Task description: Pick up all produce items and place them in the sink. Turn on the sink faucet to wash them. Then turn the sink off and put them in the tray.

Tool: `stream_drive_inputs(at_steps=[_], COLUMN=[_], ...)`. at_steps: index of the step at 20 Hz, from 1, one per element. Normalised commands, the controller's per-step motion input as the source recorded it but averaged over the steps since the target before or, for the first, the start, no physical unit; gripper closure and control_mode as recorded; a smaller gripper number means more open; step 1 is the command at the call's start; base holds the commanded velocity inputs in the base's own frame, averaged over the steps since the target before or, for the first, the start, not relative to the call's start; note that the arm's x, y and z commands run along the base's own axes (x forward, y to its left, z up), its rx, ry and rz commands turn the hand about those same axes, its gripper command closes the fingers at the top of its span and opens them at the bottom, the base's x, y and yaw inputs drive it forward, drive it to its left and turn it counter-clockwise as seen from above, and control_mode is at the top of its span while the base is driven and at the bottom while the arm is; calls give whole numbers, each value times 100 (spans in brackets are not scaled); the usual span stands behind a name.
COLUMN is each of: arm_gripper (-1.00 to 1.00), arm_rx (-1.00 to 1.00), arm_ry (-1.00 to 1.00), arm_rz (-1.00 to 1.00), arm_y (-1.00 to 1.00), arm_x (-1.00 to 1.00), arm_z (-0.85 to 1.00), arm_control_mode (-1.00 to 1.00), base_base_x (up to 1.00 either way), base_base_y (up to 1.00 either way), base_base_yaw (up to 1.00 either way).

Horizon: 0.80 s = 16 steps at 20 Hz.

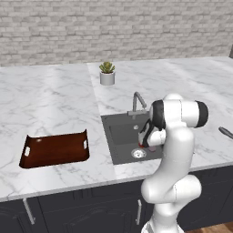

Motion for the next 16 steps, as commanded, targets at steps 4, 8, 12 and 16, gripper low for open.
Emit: stream_drive_inputs(at_steps=[4,8,12,16], arm_gripper=[-100,-100,-100,-100], arm_rx=[0,0,0,3], arm_ry=[0,0,-1,1], arm_rz=[0,0,0,0], arm_y=[-5,-6,-12,-8], arm_x=[20,19,21,10], arm_z=[-24,-20,-9,5], arm_control_mode=[-100,-100,-100,-100], base_base_x=[0,0,0,0], base_base_y=[0,0,0,0], base_base_yaw=[0,0,0,0])
